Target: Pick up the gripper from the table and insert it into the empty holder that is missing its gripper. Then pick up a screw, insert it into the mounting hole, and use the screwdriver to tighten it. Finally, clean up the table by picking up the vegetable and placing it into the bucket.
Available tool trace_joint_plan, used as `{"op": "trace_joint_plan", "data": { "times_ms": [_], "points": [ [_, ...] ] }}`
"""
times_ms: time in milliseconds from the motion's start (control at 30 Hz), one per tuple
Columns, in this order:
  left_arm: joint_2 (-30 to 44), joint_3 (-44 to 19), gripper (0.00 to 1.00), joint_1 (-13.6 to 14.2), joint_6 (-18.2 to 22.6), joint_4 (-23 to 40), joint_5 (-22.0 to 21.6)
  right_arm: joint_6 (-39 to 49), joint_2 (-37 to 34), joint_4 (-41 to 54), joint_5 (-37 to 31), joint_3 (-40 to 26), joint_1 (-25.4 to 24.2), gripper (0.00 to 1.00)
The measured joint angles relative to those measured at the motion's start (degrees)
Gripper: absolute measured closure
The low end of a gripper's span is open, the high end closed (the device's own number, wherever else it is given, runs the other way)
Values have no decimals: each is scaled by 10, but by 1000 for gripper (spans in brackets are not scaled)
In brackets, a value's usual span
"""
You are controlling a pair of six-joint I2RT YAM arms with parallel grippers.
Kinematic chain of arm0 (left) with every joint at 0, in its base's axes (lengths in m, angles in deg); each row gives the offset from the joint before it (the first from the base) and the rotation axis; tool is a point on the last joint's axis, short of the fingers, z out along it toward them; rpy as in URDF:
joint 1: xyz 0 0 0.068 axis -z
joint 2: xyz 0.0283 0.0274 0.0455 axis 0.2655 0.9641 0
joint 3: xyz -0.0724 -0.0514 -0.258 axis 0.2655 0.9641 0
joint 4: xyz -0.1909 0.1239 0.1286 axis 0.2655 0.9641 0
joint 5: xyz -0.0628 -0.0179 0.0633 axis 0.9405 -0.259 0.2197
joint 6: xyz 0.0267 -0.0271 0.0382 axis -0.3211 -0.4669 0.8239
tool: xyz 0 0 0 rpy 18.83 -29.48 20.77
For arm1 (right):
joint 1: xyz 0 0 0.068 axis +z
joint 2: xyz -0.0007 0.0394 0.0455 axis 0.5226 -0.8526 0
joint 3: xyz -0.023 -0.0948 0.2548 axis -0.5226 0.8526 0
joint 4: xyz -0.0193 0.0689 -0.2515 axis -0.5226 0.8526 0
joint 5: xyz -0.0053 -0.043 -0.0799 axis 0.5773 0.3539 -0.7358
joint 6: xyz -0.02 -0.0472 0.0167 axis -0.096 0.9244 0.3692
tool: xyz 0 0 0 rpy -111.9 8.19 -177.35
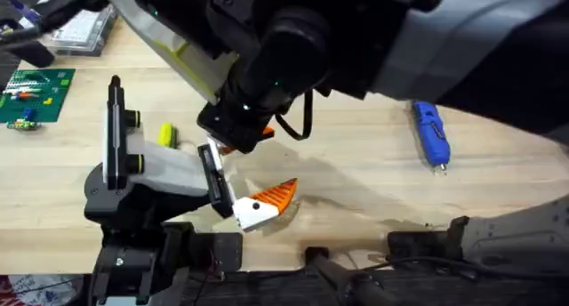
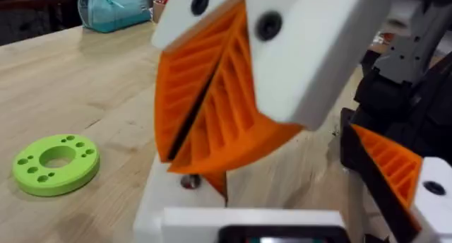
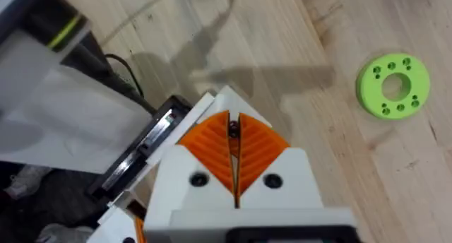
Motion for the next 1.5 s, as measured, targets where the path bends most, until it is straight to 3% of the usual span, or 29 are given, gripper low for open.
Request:
{"op": "trace_joint_plan", "data": {
  "times_ms": [633,800,967,1133,1167,1500],
  "points": [
    [2,0,14,-1,-9,0,-1,0,-15,24,1,-3,0,993],
    [2,0,14,-1,-11,0,-3,-3,-17,24,1,-3,0,554],
    [2,0,15,-1,-11,0,-3,-3,-17,24,-5,-3,-6,354],
    [2,0,14,-1,-11,0,-4,-2,-17,23,-13,-3,-9,222],
    [2,0,14,-2,-11,0,-4,-2,-15,21,-25,-3,-12,40],
    [2,0,14,-2,-10,0,-4,0,-14,22,-28,-3,-14,7]
  ]
}}
